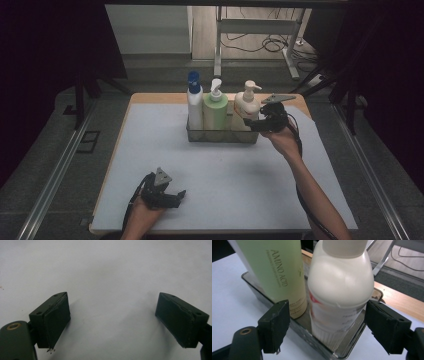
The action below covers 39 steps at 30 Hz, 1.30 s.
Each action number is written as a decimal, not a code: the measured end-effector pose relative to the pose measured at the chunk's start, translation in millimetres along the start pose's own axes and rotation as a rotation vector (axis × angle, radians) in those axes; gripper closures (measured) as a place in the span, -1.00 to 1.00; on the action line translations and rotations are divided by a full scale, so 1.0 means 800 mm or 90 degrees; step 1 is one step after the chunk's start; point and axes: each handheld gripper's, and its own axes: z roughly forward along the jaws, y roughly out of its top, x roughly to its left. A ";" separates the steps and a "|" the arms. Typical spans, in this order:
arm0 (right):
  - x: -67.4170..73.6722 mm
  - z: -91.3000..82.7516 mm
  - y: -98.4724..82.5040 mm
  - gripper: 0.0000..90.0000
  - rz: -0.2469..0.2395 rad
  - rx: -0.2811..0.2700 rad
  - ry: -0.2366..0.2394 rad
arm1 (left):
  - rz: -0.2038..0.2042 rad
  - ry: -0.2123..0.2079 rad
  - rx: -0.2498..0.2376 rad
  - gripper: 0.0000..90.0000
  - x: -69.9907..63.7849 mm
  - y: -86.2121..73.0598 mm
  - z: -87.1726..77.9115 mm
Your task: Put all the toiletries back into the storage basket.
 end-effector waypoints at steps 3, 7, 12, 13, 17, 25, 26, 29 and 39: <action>0.000 -0.005 -0.001 -0.54 0.001 0.003 0.007 | 0.000 0.000 0.000 -0.73 0.000 0.000 0.000; 0.002 -0.012 -0.002 -0.57 0.003 0.005 0.015 | 0.000 0.000 0.000 -0.73 0.000 0.000 0.000; 0.002 -0.019 -0.004 -0.62 -0.006 0.010 0.023 | 0.000 0.000 0.000 -0.73 0.000 0.000 0.000; 0.002 -0.020 -0.005 -0.62 -0.007 0.011 0.023 | 0.000 0.000 0.000 -0.73 0.000 0.000 0.000; -0.001 -0.027 -0.008 -0.59 -0.004 0.011 0.021 | 0.000 0.000 0.000 -0.73 0.000 0.000 0.000; -0.010 -0.040 -0.011 -0.37 0.006 0.009 0.006 | 0.000 0.000 0.000 -0.73 0.000 0.000 0.000; -0.011 -0.041 -0.012 -0.34 0.007 0.009 0.005 | 0.000 0.000 0.000 -0.73 0.000 0.000 0.000; -0.015 -0.043 -0.012 -0.22 0.009 0.014 0.000 | 0.000 0.000 0.000 -0.73 0.000 0.000 0.000; -0.029 -0.047 -0.012 0.33 0.023 0.019 -0.018 | 0.000 0.000 0.000 -0.73 0.000 0.000 0.000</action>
